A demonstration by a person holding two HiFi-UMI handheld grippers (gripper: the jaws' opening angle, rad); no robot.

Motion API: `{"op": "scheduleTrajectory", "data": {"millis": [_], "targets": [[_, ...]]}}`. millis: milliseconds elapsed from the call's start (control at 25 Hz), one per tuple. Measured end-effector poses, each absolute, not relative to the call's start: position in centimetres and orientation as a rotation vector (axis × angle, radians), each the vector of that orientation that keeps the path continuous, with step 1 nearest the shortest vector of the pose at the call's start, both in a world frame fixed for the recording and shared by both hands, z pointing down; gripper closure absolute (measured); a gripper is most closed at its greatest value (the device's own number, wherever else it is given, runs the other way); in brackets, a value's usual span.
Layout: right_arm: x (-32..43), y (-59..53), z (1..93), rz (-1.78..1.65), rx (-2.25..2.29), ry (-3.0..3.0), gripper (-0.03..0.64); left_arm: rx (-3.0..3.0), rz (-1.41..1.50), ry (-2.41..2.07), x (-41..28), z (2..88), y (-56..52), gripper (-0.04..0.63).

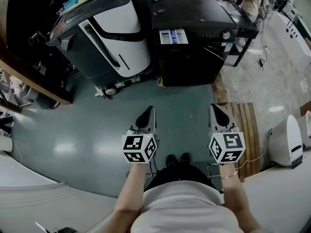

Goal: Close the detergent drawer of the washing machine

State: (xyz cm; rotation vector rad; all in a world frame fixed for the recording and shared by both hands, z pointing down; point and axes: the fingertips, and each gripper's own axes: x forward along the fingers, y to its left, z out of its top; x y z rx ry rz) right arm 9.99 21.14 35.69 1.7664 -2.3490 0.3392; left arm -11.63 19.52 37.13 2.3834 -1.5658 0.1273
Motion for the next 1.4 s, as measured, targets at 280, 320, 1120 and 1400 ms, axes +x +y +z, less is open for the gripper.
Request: {"op": "scheduleTrajectory", "data": {"millis": [280,320,1120,1400], "targets": [[9.6,21.0,35.4,0.336,1.758,-2.385,0.615,2.393,0.131,-1.559,-11.4,36.8,19.4,0.601],[9.6,20.9,35.4,0.336,1.756,-2.388,0.615,2.394,0.132,-1.562,-11.4,36.8,19.3,0.601],[11.5,18.6,36.0,0.325,1.724,-2.419,0.614,2.369,0.142,-1.654,-9.7,36.6,17.7,0.567],[12.2,18.0,36.5,0.354,1.701,-2.431,0.589,2.351,0.142,-1.664,-9.0,37.0,17.5,0.512]]}}
